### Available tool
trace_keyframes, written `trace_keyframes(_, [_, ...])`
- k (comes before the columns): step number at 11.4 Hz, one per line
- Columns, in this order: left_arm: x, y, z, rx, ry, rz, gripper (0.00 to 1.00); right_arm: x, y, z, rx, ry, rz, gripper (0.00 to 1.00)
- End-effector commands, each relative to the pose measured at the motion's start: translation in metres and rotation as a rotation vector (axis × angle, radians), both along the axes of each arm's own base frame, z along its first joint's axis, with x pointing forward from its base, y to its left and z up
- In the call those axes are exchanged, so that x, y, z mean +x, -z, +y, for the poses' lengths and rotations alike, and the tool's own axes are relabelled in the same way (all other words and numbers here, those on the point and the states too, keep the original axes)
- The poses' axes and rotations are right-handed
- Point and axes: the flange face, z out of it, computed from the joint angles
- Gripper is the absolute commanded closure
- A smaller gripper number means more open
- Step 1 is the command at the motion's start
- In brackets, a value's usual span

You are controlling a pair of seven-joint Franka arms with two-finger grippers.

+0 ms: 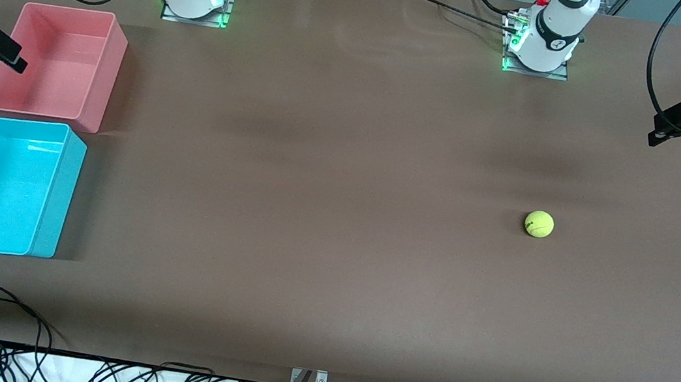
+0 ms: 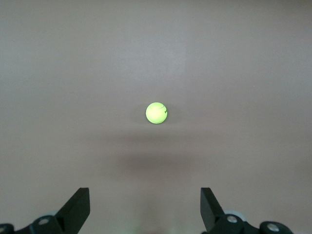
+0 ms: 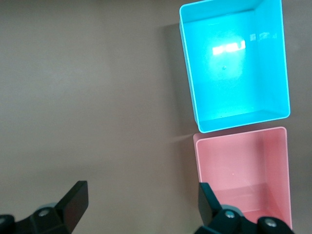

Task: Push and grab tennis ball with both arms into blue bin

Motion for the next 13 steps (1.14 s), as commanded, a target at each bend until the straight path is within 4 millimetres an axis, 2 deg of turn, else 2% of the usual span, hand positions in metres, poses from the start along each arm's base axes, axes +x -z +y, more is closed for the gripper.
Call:
trace_keyframes(1, [0.0027,-0.0052,0.0014,0.029,-0.002,0.005,0.00,-0.0004,-0.0061,0.0019,0.014,0.017,0.006,0.00])
trace_keyframes(7, [0.0028,-0.0045,0.0047,0.029,-0.006,0.006,0.00,-0.0010,-0.0061,0.0019,0.014,0.015,0.007,0.00])
trace_keyframes(10, [0.0028,-0.0045,0.0047,0.029,-0.006,0.006,0.00,-0.0015,-0.0060,-0.0058,0.013,0.023,0.007,0.00])
trace_keyframes(13, [0.0029,-0.0046,0.0047,0.029,-0.008,0.005,0.00,-0.0052,-0.0031,-0.0030,0.015,0.025,0.042,0.00])
